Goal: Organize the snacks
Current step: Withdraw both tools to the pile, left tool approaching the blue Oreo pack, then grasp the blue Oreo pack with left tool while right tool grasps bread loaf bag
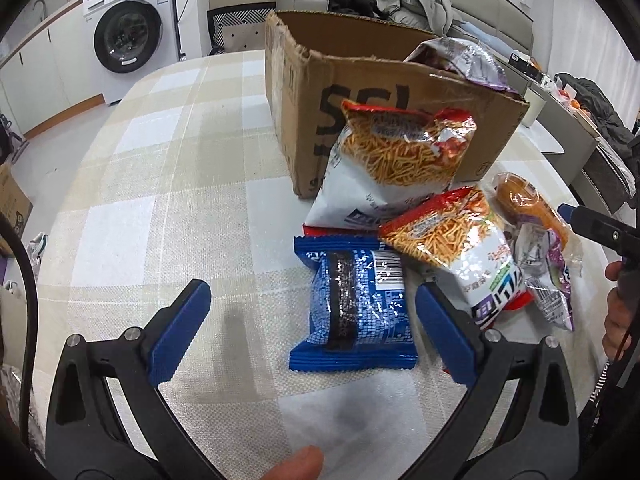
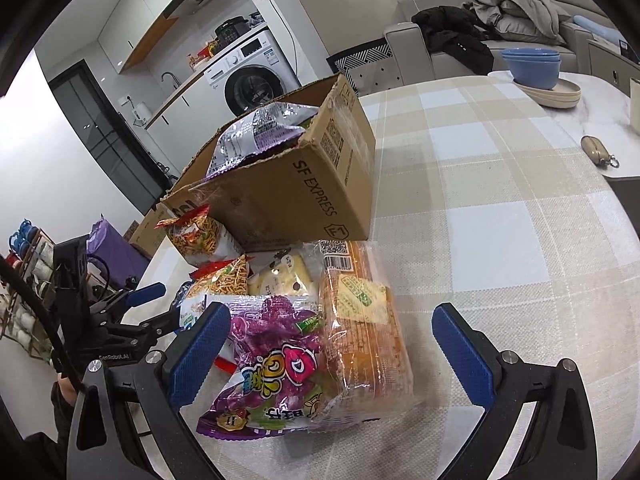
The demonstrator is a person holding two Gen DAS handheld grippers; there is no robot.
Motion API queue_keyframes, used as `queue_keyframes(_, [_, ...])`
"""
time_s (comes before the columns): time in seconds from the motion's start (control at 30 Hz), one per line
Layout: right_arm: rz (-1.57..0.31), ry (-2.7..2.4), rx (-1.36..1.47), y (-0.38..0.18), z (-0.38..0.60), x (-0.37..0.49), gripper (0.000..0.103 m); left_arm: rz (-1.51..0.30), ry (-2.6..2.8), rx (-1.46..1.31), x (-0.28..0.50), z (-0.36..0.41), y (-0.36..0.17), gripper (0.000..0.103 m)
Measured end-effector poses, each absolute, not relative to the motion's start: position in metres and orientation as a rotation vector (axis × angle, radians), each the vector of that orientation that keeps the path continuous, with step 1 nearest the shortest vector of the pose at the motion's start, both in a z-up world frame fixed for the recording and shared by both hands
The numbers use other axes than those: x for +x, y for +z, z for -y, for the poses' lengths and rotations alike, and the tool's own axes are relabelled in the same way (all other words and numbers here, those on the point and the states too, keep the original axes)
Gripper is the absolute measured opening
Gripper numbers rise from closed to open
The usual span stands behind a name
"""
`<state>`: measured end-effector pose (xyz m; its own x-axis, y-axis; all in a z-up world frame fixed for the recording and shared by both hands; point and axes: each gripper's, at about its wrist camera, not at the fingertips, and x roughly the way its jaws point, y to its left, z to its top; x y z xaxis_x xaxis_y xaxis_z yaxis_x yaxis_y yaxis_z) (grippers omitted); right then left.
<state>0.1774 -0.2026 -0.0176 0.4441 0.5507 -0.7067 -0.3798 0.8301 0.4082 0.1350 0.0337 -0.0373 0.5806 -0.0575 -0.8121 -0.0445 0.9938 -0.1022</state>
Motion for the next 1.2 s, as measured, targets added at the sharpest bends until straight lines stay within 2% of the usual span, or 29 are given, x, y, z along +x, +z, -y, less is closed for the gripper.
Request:
queue_keyframes(0.3, [-0.975,0.643,0.232,-0.031,0.194,0.178,0.102,-0.990,0.004,-0.107,0.146,-0.036,-0.053,0.102])
queue_keyframes(0.5, [-0.990,0.665,0.285,-0.038,0.198,0.182,0.092,-0.995,0.004,-0.099,0.156,-0.035,-0.056,0.102])
queue_keyframes(0.6, [-0.989,0.670,0.328,-0.040,0.204,0.185,0.083,-0.991,0.008,-0.085,0.156,-0.033,-0.058,0.102])
queue_keyframes(0.67, [-0.987,0.657,0.331,-0.040,0.207,0.186,0.066,-0.991,0.012,-0.073,0.154,-0.030,-0.059,0.102])
queue_keyframes(0.77, [-1.003,0.636,0.339,-0.044,0.210,0.189,0.058,-0.989,0.017,-0.058,0.155,-0.027,-0.061,0.102])
queue_keyframes(1.2, [-1.031,0.646,0.388,-0.052,0.217,0.193,0.056,-0.987,0.024,-0.039,0.153,-0.022,-0.061,0.102])
